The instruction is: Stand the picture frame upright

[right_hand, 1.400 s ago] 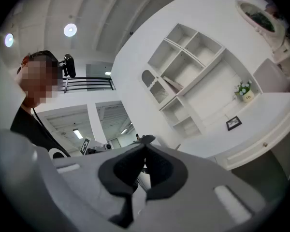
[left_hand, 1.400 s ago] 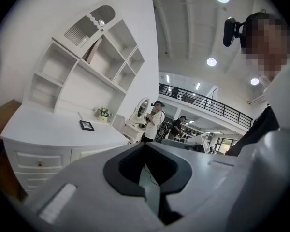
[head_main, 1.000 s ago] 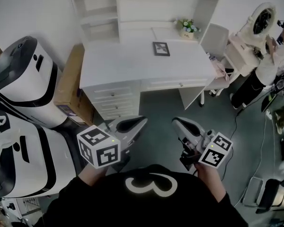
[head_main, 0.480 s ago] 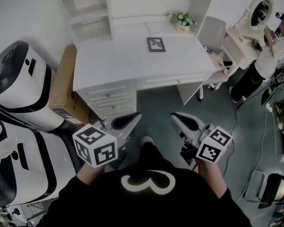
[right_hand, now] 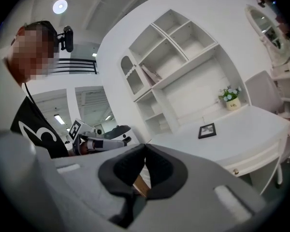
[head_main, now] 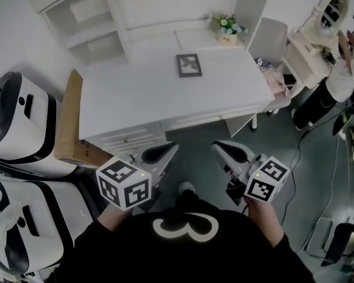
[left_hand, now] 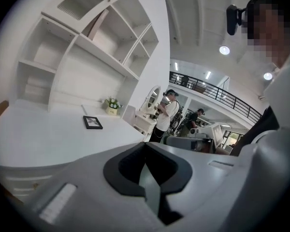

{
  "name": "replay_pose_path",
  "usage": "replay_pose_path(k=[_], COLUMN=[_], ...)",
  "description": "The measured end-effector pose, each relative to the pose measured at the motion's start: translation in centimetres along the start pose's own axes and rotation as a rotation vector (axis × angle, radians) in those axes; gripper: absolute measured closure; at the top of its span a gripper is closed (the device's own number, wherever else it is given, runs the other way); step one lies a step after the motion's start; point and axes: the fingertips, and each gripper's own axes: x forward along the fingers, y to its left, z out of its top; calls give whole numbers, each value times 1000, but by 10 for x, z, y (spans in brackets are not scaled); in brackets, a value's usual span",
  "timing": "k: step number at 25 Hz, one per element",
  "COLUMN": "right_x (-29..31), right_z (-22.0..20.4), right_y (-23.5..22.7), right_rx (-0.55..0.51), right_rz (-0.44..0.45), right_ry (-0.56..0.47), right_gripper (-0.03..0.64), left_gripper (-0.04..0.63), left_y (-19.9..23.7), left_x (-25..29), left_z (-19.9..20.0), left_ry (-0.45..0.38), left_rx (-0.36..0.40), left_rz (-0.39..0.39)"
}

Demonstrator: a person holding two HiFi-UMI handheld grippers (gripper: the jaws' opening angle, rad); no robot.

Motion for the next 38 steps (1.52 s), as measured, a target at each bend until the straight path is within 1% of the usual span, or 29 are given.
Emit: replay_pose_path(k=[4, 7, 12, 15, 19, 22, 25, 27, 31, 33, 36, 37, 38], right_x=[16, 26, 40, 49, 64, 76, 93, 105, 133, 147, 168, 175, 181], right_z=[24, 42, 65, 68, 63, 60, 61, 62, 65, 67, 70, 71, 71], right_y=[-59, -95, -129, -143, -164, -185, -202, -215, -245, -260, -283, -290, -297], right_rx=[2, -4, -40, -39, -11, 11, 81, 102, 61, 38, -52, -73, -85], right_rz=[3, 15, 31, 25, 16, 5, 17, 12, -9, -19, -70, -84, -95], right_ry=[39, 59, 72, 79, 98, 118, 123, 134, 172, 187, 221, 230, 238], right_gripper=[614, 614, 614, 614, 614, 614, 614, 614, 614, 614, 614, 614, 614], left_gripper=[586, 586, 586, 585, 584, 584, 584, 584, 581, 581, 578, 564, 525], left_y=[24, 43, 62, 76, 104, 123, 148, 166, 196, 213, 241, 250, 257], left_x=[56, 89, 116, 123, 136, 150, 162, 173, 203, 215, 227, 232, 237], left_z=[28, 44, 63, 65, 63, 64, 66, 68, 72, 74, 76, 76, 75], left_ry=[10, 23, 14, 22, 35, 43, 60, 72, 101, 119, 142, 153, 165], left_rx=[-2, 9, 7, 7, -26, -49, -62, -81, -111, -113, -106, -106, -108], left_rz=[4, 43, 80, 99, 130, 137, 150, 151, 106, 112, 138, 140, 136])
